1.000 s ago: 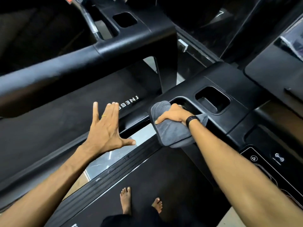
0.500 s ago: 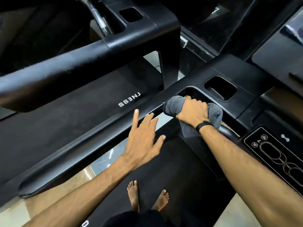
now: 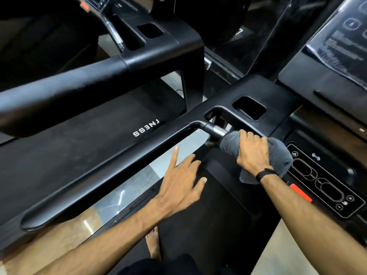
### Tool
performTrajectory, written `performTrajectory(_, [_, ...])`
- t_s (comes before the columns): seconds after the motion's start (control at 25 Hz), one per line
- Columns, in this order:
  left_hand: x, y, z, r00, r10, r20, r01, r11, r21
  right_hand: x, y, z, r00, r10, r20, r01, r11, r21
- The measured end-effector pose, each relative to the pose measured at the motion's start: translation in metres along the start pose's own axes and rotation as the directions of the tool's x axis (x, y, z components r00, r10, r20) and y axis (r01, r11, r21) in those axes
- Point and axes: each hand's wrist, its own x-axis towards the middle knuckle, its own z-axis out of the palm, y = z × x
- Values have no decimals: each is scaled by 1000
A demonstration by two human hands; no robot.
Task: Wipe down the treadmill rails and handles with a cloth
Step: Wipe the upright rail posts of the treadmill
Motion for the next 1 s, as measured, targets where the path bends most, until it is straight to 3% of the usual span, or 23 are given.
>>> performTrajectory(0.16, [-19, 2, -12, 995, -99, -3, 99, 995, -4, -22, 15, -9, 1000, -17, 10, 17, 1000, 18])
performTrajectory(0.32, [-48, 16, -13, 995, -102, 5, 102, 994, 34, -43, 16, -22, 1000, 20, 21, -21, 1000, 22])
performTrajectory(0.44, [-81, 15, -18, 991, -126, -33, 128, 990, 65, -60, 16, -32, 999, 32, 2, -32, 994, 109])
performTrajectory(0.52, [-106, 13, -22, 987, -147, -59, 153, 983, 99, -71, 11, -36, 998, 54, -14, -48, 964, 261])
performTrajectory(0.6, [-132, 11, -29, 980, -185, -69, 192, 975, 116, -85, -7, -42, 993, 114, -39, -75, 838, 540])
performTrajectory(0.68, [-161, 7, -36, 974, -218, -55, 223, 966, 128, -100, -36, -49, 990, 141, 12, -96, 610, 786])
performTrajectory(0.76, [-190, -1, -44, 971, -234, -44, 238, 959, 152, -120, -75, -56, 995, 56, 87, -102, 344, 933])
performTrajectory(0.84, [-216, -10, -51, 965, -259, -35, 261, 950, 170, -143, -121, -58, 996, -65, 65, -55, 150, 987])
performTrajectory(0.88, [-226, -14, -54, 961, -273, -42, 276, 946, 172, -155, -144, -57, 993, -118, 32, -23, 82, 996])
performTrajectory(1.0, [-247, -27, -64, 948, -311, -67, 318, 936, 150, -180, -196, -62, 980, -199, -10, 27, 80, 996])
